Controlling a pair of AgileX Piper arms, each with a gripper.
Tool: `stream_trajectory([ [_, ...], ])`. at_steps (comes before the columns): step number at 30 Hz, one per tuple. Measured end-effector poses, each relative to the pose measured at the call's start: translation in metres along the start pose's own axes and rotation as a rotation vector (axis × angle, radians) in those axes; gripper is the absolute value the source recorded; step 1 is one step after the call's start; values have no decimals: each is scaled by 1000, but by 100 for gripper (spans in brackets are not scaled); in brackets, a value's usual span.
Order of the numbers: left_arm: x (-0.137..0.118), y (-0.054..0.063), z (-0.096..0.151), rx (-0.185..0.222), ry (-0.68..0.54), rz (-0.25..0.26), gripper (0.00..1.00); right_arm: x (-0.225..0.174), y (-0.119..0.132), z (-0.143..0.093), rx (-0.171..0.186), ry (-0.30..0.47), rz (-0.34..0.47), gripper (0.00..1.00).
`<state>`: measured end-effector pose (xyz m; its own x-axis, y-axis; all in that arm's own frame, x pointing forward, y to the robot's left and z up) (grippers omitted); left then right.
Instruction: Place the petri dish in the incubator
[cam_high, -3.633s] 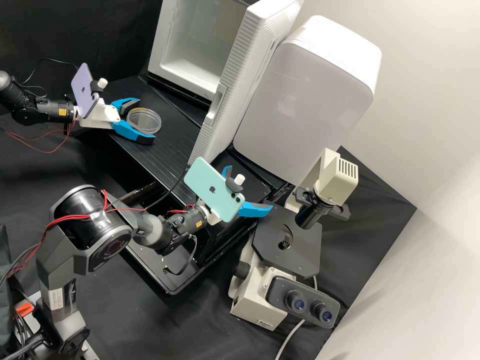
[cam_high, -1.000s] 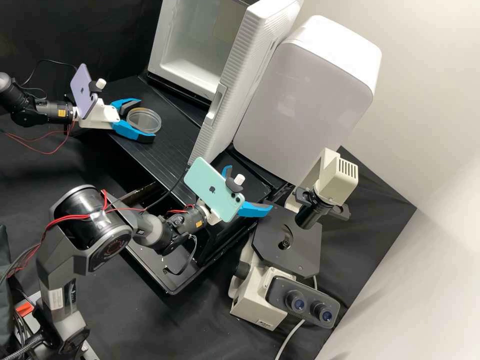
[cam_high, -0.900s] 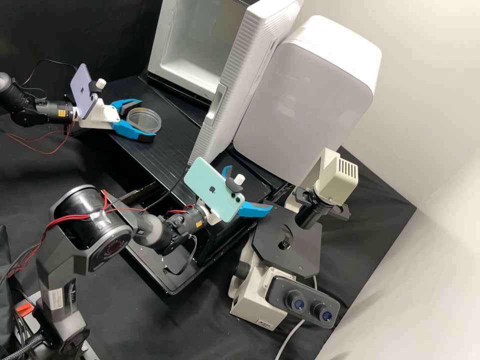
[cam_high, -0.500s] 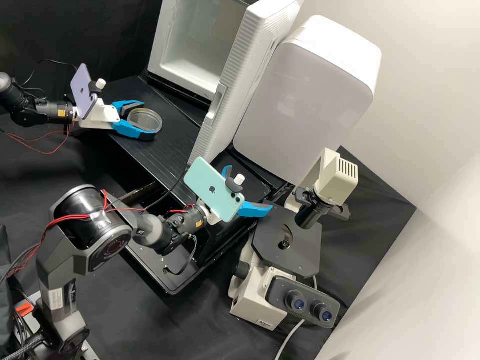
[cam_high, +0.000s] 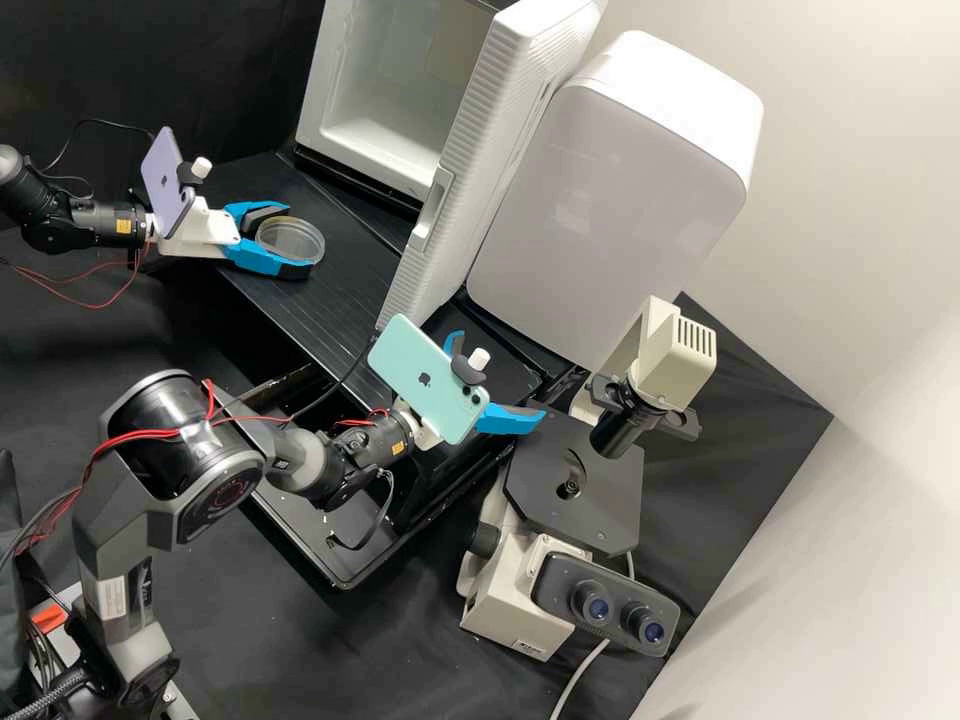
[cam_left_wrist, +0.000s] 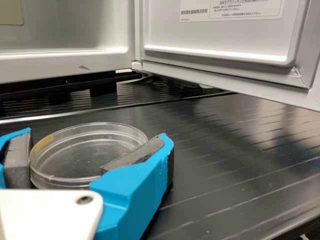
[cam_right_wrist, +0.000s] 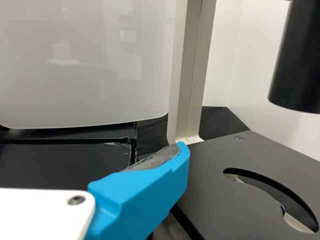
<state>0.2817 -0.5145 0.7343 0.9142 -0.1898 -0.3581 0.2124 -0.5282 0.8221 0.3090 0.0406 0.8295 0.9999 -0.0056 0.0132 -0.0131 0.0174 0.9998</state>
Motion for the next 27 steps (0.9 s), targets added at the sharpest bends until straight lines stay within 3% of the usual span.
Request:
stream_trajectory([
  [16,-2,5,-9,-15,29,-1,0,0,0,0,0,0,0,100],
  [20,-5,18,-15,-15,60,12,0,0,0,0,0,0,0,100],
  [27,-10,57,-11,23,34,136,0,0,0,0,0,0,0,100],
])
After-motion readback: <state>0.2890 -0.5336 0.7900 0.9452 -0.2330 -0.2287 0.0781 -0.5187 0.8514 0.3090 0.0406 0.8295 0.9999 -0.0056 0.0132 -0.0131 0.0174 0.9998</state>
